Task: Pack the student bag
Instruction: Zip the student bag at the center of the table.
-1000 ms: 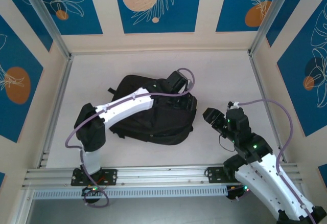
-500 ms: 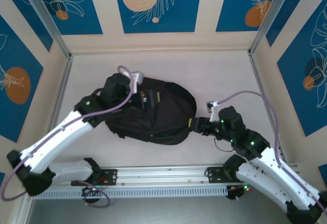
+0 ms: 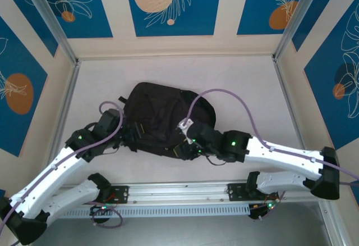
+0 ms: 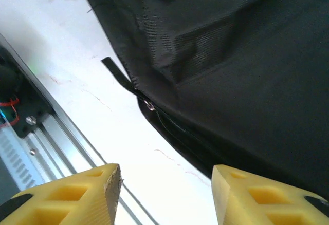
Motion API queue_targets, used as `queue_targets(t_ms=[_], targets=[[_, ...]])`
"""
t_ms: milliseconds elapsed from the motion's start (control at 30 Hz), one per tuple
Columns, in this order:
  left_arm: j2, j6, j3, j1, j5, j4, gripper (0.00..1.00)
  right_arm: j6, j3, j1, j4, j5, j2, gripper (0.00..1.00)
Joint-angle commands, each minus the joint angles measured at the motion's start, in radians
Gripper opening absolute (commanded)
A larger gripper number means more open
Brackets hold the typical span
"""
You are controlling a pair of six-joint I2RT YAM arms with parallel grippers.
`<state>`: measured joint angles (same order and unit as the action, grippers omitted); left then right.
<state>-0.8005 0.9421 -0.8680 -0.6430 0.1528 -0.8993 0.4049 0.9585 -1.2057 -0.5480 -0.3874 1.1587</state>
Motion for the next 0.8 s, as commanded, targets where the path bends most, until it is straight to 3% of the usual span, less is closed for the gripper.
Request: queue_targets(t_ms=[0,100,200,467,567,767], targets=[[0.071,0.109,0.025,0.015,0.120,-0.100,0.74,-0.225,0.071,-0.043,0.071,-0.067,0.095,0.54],[0.168,0.189,0.079,0.016,0.172,-0.129,0.74,-0.401,0.069,-0.089,0.153,-0.082,0.166,0.58],[0.278,0.235,0.162,0.017,0.182,-0.113,0.74,-0.585,-0.030,-0.117,0.368,-0.057,0.174,0.63],[0.327,0.112,0.175,0.015,0.158,-0.074,0.75,-0.850,-0.222,-0.109,0.774,-0.037,0.185,0.68],[0.316,0.071,0.170,0.016,0.156,-0.062,0.75,-0.874,-0.253,-0.086,0.852,-0.062,0.207,0.68],[0.313,0.037,0.188,0.017,0.182,-0.049,0.77,-0.864,-0.205,-0.072,0.834,-0.085,0.288,0.61]])
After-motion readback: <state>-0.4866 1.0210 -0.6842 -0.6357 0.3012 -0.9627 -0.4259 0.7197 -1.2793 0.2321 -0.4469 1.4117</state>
